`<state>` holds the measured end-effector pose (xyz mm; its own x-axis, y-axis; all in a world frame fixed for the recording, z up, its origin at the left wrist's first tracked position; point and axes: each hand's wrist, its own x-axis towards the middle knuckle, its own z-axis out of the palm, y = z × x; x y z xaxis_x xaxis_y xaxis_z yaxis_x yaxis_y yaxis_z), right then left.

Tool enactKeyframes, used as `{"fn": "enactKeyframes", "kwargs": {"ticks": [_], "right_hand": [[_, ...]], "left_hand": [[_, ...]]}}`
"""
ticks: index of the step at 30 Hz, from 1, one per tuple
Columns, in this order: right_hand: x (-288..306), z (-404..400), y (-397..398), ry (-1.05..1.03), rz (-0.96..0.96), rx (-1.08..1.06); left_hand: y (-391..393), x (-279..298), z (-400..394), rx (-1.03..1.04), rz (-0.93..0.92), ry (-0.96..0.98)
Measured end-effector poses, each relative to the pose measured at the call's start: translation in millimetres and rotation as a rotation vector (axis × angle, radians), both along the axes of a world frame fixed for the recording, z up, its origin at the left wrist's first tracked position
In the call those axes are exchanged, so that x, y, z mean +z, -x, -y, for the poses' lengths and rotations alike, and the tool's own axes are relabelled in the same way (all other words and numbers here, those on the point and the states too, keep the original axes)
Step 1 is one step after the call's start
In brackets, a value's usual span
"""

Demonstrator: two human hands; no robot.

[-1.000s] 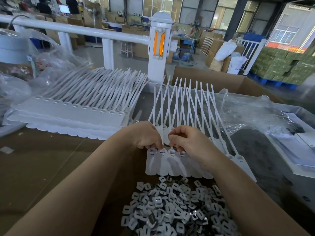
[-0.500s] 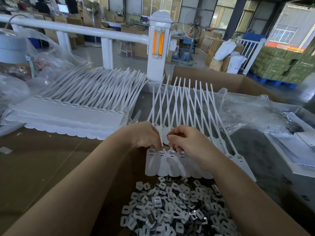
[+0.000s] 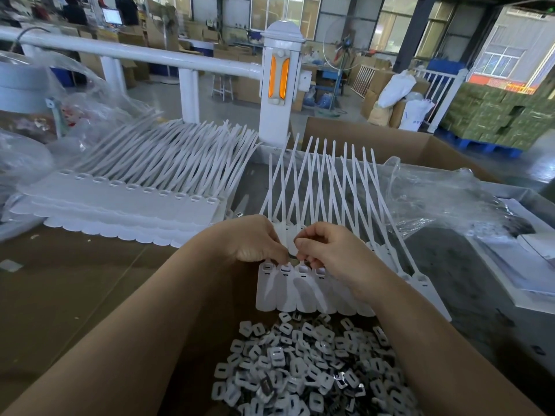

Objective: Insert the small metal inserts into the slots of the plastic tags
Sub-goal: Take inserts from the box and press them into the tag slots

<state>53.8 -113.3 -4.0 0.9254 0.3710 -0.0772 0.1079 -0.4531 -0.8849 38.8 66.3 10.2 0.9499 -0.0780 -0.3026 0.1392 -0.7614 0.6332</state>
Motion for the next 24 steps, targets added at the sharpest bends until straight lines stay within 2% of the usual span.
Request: {"fn": "enactKeyframes", "kwargs": {"ticks": [19,24], "right_hand": [[-2.0,0.0,0.2,-0.006,0.003,-0.007],[-1.7,0.1,-1.0,0.013,0.009,0.011]], "left_hand": [[-3.7,-4.0,-0.7,-0.082,-0.027,-0.104],[-0.6,-0.7,-3.1,-0.053,-0.020,-0.030]]}}
